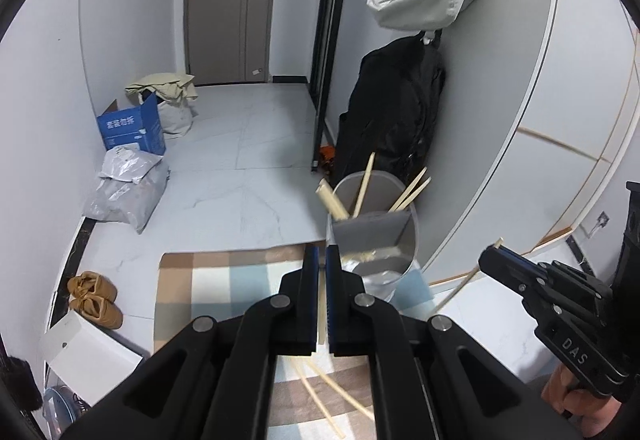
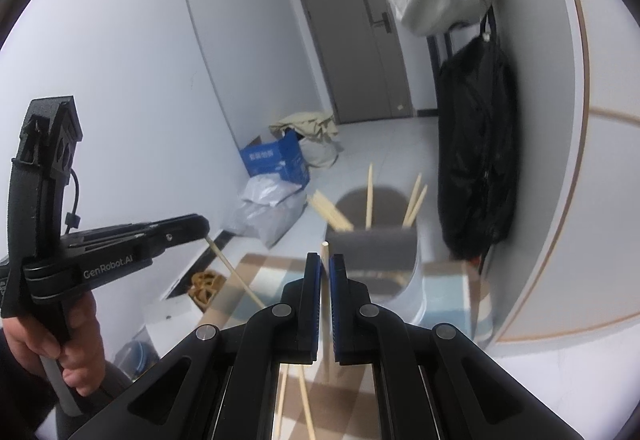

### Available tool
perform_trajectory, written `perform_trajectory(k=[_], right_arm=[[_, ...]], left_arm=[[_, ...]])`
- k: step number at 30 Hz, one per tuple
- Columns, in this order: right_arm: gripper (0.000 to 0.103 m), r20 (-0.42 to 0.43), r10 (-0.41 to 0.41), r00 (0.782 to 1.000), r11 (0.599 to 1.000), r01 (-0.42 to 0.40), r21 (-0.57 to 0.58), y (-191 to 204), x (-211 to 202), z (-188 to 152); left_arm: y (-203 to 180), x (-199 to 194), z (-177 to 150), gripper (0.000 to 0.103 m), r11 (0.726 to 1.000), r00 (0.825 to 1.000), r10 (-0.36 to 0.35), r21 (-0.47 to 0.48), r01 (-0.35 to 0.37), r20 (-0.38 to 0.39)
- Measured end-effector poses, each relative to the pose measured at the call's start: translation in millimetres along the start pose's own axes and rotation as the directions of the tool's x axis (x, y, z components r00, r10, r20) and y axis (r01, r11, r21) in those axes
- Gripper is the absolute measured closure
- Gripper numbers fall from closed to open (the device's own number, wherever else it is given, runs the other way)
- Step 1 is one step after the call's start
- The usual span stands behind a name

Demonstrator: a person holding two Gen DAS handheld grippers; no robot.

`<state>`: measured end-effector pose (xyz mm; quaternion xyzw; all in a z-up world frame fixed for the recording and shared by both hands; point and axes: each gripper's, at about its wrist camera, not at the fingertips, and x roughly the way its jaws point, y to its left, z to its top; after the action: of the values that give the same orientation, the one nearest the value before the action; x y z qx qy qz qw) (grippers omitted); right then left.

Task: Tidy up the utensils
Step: 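Carry both chopsticks over the white holder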

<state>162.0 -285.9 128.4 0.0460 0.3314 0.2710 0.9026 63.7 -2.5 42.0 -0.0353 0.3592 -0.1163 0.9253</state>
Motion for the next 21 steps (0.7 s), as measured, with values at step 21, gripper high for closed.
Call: perform_trajectory(k=[21], right_arm=[[0.099, 0.084, -0.057, 0.995, 0.998, 0.060, -0.032, -35, 21, 142]], left_arm=[[-22, -1, 112, 0.103, 0.996, 0.990, -0.079, 0.038, 0.075, 0.117]])
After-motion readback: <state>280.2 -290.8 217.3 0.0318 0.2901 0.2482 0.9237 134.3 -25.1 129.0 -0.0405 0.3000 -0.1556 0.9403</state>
